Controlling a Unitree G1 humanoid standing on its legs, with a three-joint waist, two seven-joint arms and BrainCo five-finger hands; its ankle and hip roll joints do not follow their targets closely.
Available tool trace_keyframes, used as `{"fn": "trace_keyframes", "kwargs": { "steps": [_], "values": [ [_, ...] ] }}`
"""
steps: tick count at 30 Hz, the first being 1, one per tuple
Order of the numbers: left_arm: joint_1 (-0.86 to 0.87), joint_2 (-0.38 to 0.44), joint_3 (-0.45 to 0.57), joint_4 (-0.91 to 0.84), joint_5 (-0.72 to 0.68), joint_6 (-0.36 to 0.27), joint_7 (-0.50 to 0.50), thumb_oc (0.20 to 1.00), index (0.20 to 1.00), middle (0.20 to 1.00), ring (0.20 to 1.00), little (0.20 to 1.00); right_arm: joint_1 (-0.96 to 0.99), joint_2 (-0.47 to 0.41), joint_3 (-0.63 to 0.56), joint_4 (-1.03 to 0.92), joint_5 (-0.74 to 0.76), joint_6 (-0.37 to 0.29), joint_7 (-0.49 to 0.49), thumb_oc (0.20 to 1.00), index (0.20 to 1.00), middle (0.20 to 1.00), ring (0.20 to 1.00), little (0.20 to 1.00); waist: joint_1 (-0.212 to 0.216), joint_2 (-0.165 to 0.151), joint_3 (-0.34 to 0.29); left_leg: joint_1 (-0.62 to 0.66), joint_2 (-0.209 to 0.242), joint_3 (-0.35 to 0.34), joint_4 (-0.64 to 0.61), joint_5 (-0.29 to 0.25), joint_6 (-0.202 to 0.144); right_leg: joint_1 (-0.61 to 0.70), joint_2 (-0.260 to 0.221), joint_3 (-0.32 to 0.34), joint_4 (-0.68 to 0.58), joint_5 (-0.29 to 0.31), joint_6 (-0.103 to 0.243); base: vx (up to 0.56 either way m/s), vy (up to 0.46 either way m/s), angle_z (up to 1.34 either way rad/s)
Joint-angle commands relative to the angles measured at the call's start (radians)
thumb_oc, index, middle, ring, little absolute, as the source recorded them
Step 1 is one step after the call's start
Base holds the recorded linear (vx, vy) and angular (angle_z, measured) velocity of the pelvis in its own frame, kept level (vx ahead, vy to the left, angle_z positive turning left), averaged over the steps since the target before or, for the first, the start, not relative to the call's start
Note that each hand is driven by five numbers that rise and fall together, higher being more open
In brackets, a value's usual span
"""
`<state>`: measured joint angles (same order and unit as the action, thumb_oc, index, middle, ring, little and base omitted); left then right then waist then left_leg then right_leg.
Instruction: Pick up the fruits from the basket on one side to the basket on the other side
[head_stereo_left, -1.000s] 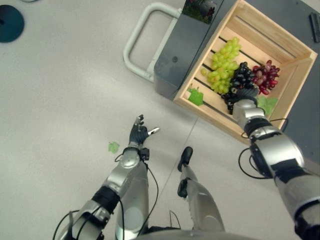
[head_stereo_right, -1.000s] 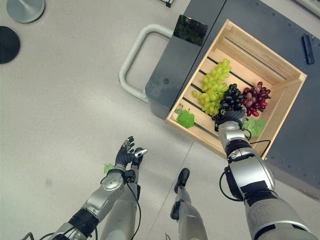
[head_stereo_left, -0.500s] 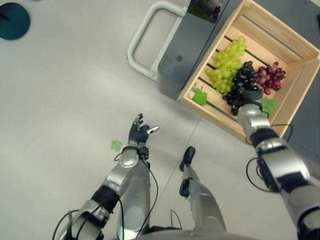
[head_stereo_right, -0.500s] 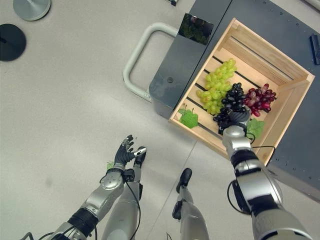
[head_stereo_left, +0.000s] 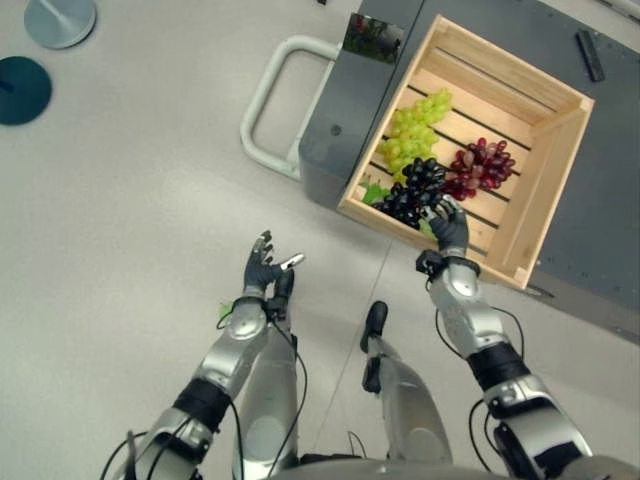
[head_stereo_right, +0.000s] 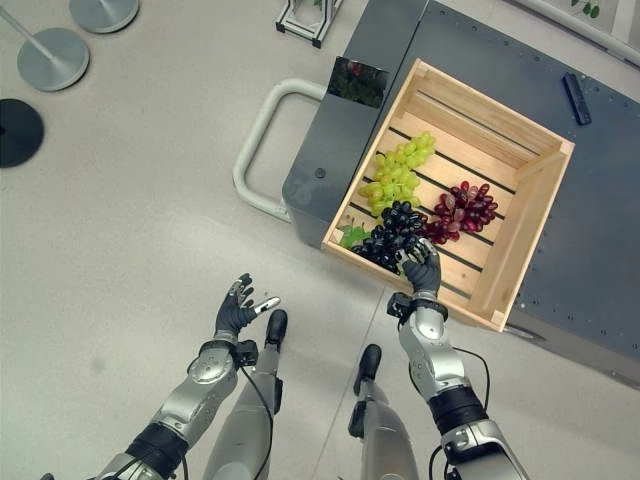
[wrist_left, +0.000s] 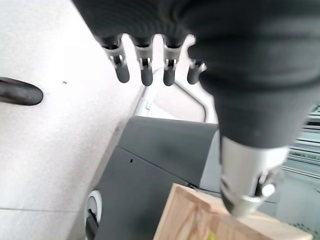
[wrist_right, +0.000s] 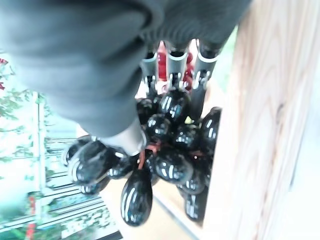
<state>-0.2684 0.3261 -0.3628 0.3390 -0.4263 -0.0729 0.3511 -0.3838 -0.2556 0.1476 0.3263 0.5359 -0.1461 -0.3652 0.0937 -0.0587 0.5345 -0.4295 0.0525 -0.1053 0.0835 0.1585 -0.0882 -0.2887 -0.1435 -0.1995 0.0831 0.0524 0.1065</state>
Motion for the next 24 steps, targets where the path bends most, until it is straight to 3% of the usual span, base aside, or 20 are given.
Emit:
{"fn": "trace_keyframes", "kwargs": {
  "steps": [1,24],
  "values": [
    [0.016,0.018,0.055,-0.116,0.017,-0.033,-0.063,1.0,1.0,1.0,1.0,1.0,0.048,-0.07,-0.066,-0.17,0.023,-0.054,0.082,0.2,0.2,0.2,0.2,0.2,-0.036,-0.023,-0.014,0.037,-0.069,0.025,0.012,-0.106,0.037,0.023,-0.051,0.011,0.106,-0.15,0.037,0.0,0.025,-0.05],
    [-0.012,0.059,0.073,-0.216,0.056,-0.027,-0.196,1.0,1.0,1.0,1.0,1.0,0.039,-0.156,-0.109,-0.301,0.09,-0.01,0.243,0.2,0.2,0.2,0.2,0.2,-0.058,-0.004,-0.015,0.126,-0.081,0.045,0.04,-0.142,0.052,0.078,-0.062,0.054,0.14,-0.163,0.036,0.0,0.007,-0.05]
  ]
}}
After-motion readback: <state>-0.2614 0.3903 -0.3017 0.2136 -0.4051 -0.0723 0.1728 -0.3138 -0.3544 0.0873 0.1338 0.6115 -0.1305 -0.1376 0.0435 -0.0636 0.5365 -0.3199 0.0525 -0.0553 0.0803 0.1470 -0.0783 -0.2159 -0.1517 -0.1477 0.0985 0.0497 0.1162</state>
